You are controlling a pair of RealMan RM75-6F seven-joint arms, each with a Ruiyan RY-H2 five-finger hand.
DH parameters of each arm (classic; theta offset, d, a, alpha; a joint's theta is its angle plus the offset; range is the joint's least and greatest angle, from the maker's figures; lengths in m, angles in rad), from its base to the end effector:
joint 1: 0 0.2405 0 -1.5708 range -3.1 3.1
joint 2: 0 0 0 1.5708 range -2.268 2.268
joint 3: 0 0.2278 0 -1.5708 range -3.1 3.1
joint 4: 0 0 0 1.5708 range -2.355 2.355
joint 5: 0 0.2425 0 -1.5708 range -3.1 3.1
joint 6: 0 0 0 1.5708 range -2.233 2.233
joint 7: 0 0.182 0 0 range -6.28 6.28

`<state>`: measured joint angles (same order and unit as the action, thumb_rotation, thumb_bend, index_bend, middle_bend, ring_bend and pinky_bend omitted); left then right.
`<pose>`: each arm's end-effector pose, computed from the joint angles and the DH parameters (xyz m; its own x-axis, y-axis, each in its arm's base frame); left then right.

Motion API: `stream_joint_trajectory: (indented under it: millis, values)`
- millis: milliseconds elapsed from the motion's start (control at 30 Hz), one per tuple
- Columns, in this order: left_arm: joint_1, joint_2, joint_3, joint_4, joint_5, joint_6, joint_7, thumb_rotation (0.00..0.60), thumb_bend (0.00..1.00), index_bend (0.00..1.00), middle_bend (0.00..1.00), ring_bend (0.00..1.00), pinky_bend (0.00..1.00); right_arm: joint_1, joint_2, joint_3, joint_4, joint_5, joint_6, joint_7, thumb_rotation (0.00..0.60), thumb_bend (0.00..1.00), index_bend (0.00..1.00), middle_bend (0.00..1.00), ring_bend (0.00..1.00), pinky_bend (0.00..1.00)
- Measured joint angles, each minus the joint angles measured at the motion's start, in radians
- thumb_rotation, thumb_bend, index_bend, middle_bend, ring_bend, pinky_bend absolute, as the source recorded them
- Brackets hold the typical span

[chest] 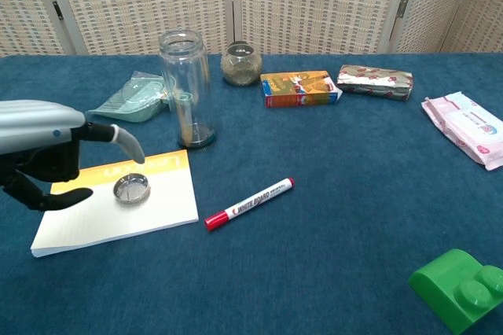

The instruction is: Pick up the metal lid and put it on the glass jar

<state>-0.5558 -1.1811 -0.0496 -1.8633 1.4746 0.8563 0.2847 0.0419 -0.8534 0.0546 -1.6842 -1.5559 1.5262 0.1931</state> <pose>-0.1364 0.2660 -0.0250 0.5795 0.3636 0.7294 0.7537 -0.5796 -0.3099 -0.3010 -0.2079 0.1933 0.3981 0.0278 0.9169 -0.9165 -0.0317 0.3988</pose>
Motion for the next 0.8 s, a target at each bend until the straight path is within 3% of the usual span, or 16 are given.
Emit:
stream_joint_trajectory:
  millis: [333, 800]
  values:
    - [-0.065, -0.078, -0.001, 0.040, -0.151, -0.061, 0.109, 0.600, 0.47, 0.21, 1.00, 1.00, 1.00, 0.001, -0.006, -0.001, 0.011, 0.005, -0.007, 0.009, 0.600, 0.30, 0.02, 0.22, 0.08, 0.23]
    - [-0.113, -0.127, 0.035, 0.065, -0.336, -0.046, 0.278, 0.600, 0.47, 0.21, 1.00, 1.00, 1.00, -0.002, -0.013, -0.004, 0.028, 0.008, -0.008, 0.024, 0.600, 0.31, 0.02, 0.22, 0.08, 0.23]
